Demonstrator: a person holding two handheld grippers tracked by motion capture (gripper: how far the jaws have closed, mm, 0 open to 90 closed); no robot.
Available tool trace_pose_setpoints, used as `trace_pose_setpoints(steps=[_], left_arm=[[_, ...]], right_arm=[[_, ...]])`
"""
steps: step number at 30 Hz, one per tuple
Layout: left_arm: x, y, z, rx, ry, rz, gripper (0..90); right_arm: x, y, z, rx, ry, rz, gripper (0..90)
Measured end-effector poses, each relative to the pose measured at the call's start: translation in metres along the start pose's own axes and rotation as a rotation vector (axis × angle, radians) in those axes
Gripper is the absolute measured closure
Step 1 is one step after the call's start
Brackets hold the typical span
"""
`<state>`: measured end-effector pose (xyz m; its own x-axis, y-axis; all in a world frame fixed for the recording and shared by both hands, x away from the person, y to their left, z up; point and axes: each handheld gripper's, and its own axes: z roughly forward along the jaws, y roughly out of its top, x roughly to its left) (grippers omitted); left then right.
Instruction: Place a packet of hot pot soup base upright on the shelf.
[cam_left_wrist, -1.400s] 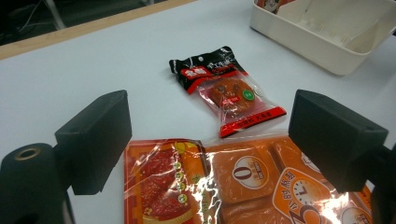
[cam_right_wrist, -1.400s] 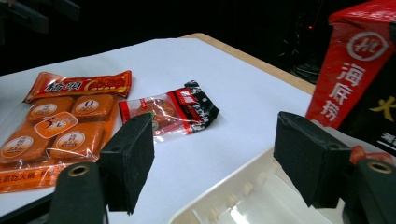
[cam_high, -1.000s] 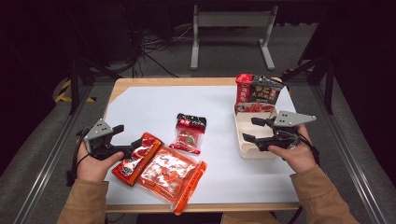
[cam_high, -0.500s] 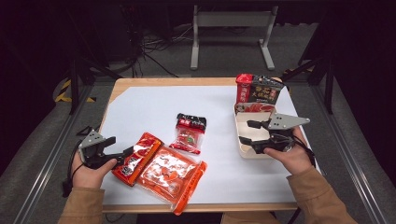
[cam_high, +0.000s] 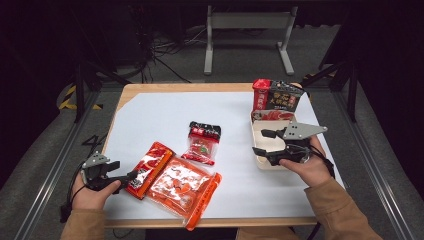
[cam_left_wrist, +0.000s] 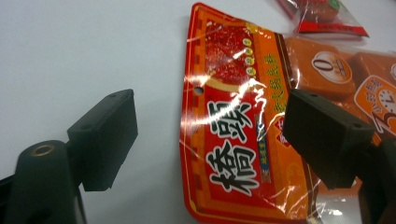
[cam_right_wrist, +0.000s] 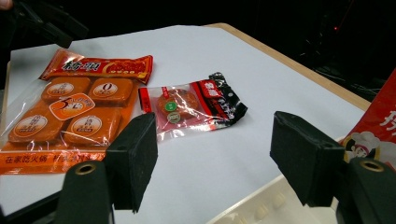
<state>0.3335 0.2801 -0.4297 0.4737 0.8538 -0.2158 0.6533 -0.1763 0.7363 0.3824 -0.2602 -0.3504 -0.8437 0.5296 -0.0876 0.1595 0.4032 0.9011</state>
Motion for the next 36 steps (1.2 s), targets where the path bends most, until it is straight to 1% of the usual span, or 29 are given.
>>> trace_pose_setpoints(steps=[2,10,13,14,16,24,25,28,29,30,31,32,34,35,36], left_arm=[[-0.001,-0.004,0.001,0.021,-0.011,-0.011,19.9],[-0.004,-0.010,0.001,0.070,-0.026,0.003,23.4],[-0.002,-0.010,-0.001,0.072,-0.025,-0.006,23.1],[-0.001,-0.010,-0.001,0.079,-0.027,-0.006,23.1],[0.000,-0.011,-0.002,0.091,-0.035,-0.019,23.4],[0.003,-0.012,-0.003,0.147,-0.055,-0.028,25.2],[0.003,-0.012,-0.003,0.149,-0.051,-0.030,25.4],[0.003,-0.012,-0.003,0.157,-0.058,-0.036,26.4],[0.003,-0.012,-0.003,0.172,-0.064,-0.037,27.1],[0.003,-0.012,-0.003,0.172,-0.064,-0.037,27.7],[0.003,-0.013,-0.001,0.185,-0.079,-0.036,28.2],[0.003,-0.013,-0.001,0.185,-0.079,-0.036,28.6],[0.001,-0.013,0.000,0.200,-0.104,-0.034,29.9],[0.001,-0.013,0.000,0.205,-0.108,-0.031,31.7],[0.000,-0.013,0.000,0.211,-0.108,-0.032,31.6]], right_arm=[[0.000,0.000,0.001,0.002,0.003,-0.001,32.1],[0.002,0.001,0.000,-0.003,0.005,0.002,32.0],[0.001,0.000,0.001,0.000,0.005,0.001,32.0],[0.001,0.000,0.001,0.005,0.005,-0.001,32.0],[0.001,0.000,0.002,0.006,0.005,-0.001,32.0],[0.003,-0.001,0.004,0.010,0.011,-0.004,31.7],[0.003,-0.001,0.004,0.010,0.009,-0.006,31.7],[0.002,-0.002,0.004,0.010,0.007,-0.006,31.7],[0.002,-0.002,0.003,0.006,0.002,-0.007,31.8],[0.002,-0.002,0.003,0.004,0.002,-0.006,31.8],[0.002,-0.001,0.002,0.001,0.002,-0.005,31.8],[0.002,-0.001,0.002,0.001,0.002,-0.005,31.8],[0.002,-0.001,0.001,-0.008,-0.002,-0.008,32.3],[0.002,-0.001,0.001,-0.013,0.000,-0.006,32.3],[0.002,-0.001,0.001,-0.016,0.000,-0.005,32.4]])
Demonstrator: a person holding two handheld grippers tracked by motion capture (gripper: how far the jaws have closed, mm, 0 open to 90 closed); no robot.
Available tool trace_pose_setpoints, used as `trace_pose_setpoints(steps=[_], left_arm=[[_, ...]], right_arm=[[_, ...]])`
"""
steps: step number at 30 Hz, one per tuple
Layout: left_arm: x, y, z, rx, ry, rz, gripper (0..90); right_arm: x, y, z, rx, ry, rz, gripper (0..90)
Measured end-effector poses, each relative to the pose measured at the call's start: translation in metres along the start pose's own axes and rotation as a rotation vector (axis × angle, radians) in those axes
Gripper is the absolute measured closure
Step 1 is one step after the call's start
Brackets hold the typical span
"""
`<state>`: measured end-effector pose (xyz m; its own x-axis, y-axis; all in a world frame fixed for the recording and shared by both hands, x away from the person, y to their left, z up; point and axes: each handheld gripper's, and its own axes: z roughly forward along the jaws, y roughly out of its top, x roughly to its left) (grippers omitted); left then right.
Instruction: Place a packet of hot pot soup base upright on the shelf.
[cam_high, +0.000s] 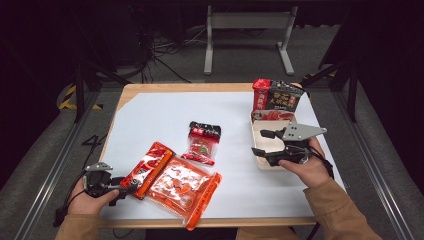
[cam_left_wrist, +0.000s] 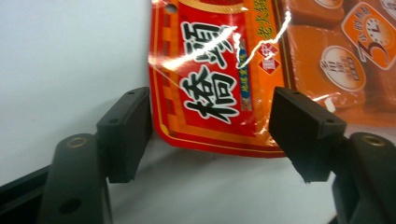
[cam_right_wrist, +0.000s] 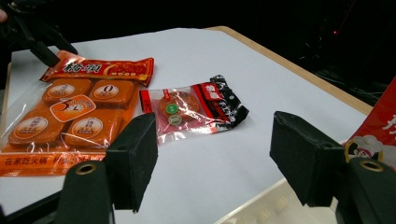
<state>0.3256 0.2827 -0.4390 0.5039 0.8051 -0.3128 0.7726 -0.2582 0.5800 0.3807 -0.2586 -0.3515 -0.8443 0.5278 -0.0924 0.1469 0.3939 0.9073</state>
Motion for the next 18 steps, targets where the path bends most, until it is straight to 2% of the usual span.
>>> trace_pose_setpoints(steps=[3,7,8,10,16,18], left_arm=[[0.001,-0.001,0.001,0.022,-0.015,-0.011,33.9],[0.002,-0.001,0.001,0.023,-0.025,-0.008,36.8],[0.000,0.000,0.002,0.021,-0.043,-0.013,39.7],[0.000,0.002,0.003,0.022,-0.043,0.017,41.3],[-0.007,0.008,0.009,-0.009,-0.060,0.057,41.2],[-0.007,0.009,0.012,-0.020,-0.088,0.057,42.1]], right_arm=[[0.000,0.000,0.000,-0.003,0.000,0.000,32.4],[0.000,0.000,0.001,-0.001,0.002,0.002,32.4],[0.000,0.000,0.001,-0.001,0.002,0.001,32.4],[0.000,0.000,0.001,0.001,0.002,0.002,32.4],[0.000,-0.001,0.002,0.003,0.002,0.005,32.4],[0.000,-0.001,0.003,0.006,0.003,0.005,32.3]])
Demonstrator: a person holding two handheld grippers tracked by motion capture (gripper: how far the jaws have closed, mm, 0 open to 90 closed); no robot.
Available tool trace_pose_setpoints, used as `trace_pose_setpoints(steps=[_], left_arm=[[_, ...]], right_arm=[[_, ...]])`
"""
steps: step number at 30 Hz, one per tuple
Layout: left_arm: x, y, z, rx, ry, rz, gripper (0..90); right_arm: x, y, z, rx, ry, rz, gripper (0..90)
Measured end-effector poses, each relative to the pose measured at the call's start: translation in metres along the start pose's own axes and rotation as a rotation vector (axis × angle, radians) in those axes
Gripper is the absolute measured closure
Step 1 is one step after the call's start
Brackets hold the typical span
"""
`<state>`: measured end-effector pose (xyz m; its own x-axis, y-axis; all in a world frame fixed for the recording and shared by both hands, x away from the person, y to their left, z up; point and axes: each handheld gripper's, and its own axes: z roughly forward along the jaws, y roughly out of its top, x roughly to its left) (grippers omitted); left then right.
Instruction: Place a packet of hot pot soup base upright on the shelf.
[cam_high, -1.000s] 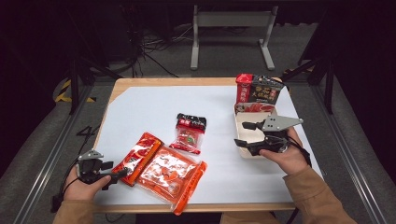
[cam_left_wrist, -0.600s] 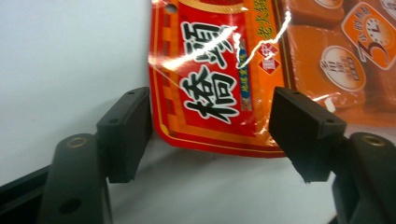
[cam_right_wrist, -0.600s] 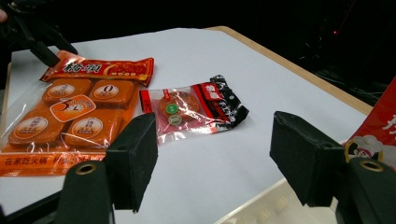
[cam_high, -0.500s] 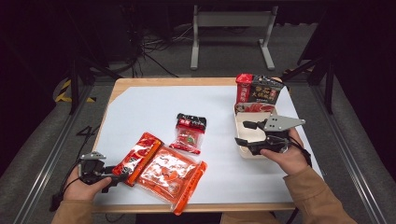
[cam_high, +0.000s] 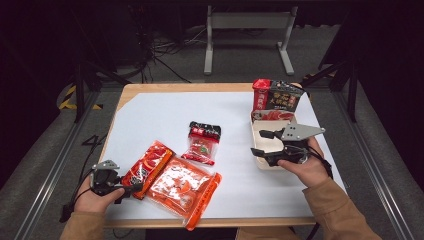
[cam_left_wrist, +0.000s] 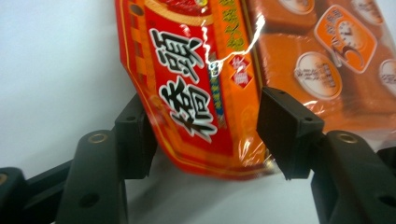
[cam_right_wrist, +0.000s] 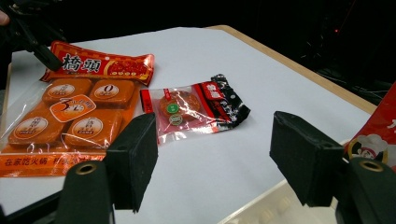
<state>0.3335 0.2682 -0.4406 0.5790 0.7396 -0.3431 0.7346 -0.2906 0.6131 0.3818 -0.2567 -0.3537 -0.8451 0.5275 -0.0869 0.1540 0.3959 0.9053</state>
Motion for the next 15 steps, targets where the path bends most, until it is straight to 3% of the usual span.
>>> trace_pose_setpoints(steps=[5,8,12,15], left_arm=[[-0.002,0.003,0.007,-0.033,-0.032,0.007,47.8],[-0.003,0.004,0.012,-0.020,-0.044,0.018,51.8],[-0.005,0.004,0.018,-0.036,-0.115,0.008,63.3],[-0.005,0.005,0.018,-0.038,-0.109,0.007,68.5]], right_arm=[[0.001,0.000,0.001,0.004,-0.001,0.001,32.3],[0.001,-0.001,0.001,0.005,-0.002,0.004,32.3],[0.001,-0.001,0.000,0.006,-0.002,0.004,32.3],[0.001,-0.001,0.000,0.006,-0.002,0.005,32.3]])
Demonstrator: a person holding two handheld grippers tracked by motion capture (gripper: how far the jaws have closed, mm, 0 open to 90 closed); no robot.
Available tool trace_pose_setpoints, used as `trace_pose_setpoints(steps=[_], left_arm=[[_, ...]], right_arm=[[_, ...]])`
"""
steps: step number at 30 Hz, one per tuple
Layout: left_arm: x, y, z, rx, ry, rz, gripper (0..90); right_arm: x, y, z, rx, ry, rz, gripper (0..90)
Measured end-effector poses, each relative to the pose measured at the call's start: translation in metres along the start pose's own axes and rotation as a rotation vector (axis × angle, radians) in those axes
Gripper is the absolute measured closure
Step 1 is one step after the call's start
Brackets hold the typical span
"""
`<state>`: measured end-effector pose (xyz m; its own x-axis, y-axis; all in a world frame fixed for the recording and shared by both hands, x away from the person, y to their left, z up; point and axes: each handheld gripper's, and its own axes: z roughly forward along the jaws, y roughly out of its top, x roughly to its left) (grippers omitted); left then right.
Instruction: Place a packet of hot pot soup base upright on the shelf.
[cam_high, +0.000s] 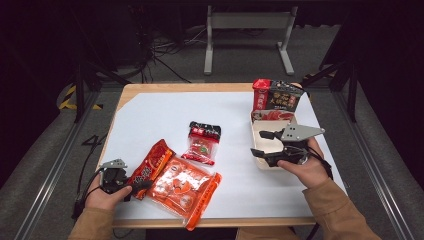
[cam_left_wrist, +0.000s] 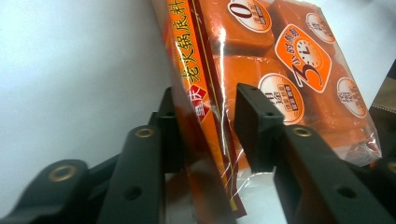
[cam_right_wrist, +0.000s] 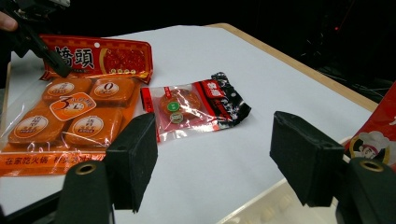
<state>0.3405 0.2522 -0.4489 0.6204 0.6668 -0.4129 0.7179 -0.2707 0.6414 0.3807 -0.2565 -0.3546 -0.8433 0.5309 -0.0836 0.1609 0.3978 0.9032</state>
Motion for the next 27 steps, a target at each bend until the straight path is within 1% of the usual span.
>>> trace_pose_setpoints(steps=[1,2,4,5,9,13,14,15,18,20,23,24,25,26,27], left_arm=[[-0.001,0.000,0.000,0.019,0.037,0.019,74.0],[-0.001,0.000,0.001,0.023,0.059,0.020,81.1],[-0.002,0.001,0.001,0.033,0.070,0.017,87.9],[-0.003,0.002,0.000,0.039,0.073,0.017,89.4],[-0.005,0.003,0.000,0.040,0.089,0.014,89.9],[-0.007,0.005,-0.003,0.024,0.092,0.003,90.0],[-0.009,0.007,-0.005,0.006,0.100,-0.003,90.0],[-0.009,0.007,-0.005,0.006,0.100,-0.003,90.0],[-0.012,0.010,-0.009,-0.014,0.103,-0.011,90.0],[-0.014,0.013,-0.011,-0.028,0.103,-0.011,90.0],[-0.018,0.017,-0.018,-0.060,0.108,-0.004,90.0],[-0.021,0.020,-0.023,-0.094,0.098,-0.001,90.0],[-0.023,0.022,-0.025,-0.107,0.095,0.005,90.0],[-0.025,0.024,-0.028,-0.118,0.093,0.012,90.0],[-0.025,0.024,-0.028,-0.118,0.093,0.012,90.0]], right_arm=[[0.000,0.000,0.000,0.000,0.000,0.000,32.3],[0.000,0.000,0.000,0.001,-0.001,-0.001,32.3],[0.000,0.000,0.000,0.001,0.000,0.000,32.3],[0.001,0.000,0.001,0.002,0.001,0.001,32.3],[0.001,-0.001,0.001,0.004,0.003,0.001,33.7],[0.001,0.000,0.000,0.010,0.008,0.004,39.0],[0.002,0.000,-0.001,0.012,0.009,0.004,40.1],[0.002,0.000,-0.001,0.012,0.009,0.004,40.1],[0.001,0.000,-0.003,0.021,0.003,0.001,45.2],[0.001,0.000,-0.004,0.021,0.003,0.004,46.1],[0.000,0.000,-0.004,0.022,0.004,0.012,47.5],[0.000,0.000,-0.004,0.023,0.005,0.016,47.5],[0.000,0.000,-0.004,0.023,0.006,0.018,47.5],[0.000,0.000,-0.004,0.023,0.005,0.019,47.5],[0.000,0.000,-0.004,0.022,0.004,0.018,47.5]])
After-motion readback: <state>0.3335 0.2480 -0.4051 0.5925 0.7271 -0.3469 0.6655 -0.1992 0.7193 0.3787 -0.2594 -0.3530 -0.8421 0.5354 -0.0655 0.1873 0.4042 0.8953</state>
